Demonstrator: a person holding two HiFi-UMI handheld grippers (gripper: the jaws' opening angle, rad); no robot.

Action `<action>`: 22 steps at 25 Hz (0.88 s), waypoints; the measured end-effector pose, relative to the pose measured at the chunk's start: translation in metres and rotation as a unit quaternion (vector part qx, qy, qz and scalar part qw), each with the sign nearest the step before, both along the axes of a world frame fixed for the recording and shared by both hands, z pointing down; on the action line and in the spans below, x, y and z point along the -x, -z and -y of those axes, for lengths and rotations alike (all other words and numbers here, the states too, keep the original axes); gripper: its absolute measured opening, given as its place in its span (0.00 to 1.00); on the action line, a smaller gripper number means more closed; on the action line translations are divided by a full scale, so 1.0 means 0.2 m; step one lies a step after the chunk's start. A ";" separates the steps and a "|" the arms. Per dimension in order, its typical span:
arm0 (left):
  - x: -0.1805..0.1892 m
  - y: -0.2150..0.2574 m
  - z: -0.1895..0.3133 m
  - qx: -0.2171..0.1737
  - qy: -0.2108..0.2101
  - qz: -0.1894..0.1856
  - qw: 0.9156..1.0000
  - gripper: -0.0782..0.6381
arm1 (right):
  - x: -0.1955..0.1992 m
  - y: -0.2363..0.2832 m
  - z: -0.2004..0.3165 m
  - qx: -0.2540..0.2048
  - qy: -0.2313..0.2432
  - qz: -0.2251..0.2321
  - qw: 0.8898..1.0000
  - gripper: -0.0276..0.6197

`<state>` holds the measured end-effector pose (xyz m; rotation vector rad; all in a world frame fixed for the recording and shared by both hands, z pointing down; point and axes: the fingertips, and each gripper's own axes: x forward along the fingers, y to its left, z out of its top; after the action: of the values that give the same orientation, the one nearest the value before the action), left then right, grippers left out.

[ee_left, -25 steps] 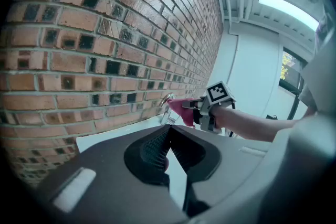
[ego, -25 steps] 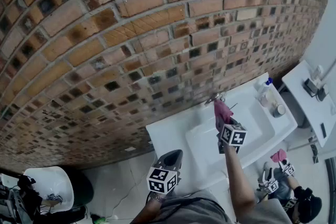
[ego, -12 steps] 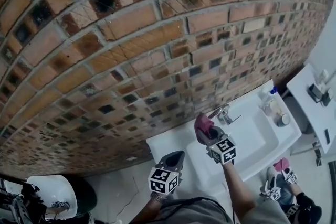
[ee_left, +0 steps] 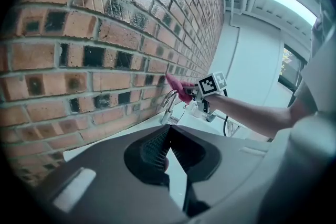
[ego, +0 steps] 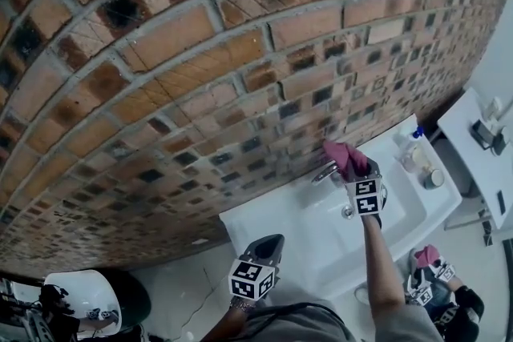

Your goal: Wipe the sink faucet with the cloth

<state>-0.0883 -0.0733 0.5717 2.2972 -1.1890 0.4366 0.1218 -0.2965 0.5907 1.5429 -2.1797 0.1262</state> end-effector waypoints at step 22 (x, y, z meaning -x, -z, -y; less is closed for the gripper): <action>-0.01 0.00 -0.03 0.005 0.008 0.020 1.000 0.13 | 0.17 -0.55 -0.01 0.043 0.015 -0.040 0.998 0.11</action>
<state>-0.0853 -0.0677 0.5723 2.2783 -1.2209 0.4831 0.0883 -0.2950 0.7002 1.4426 -2.1074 0.1447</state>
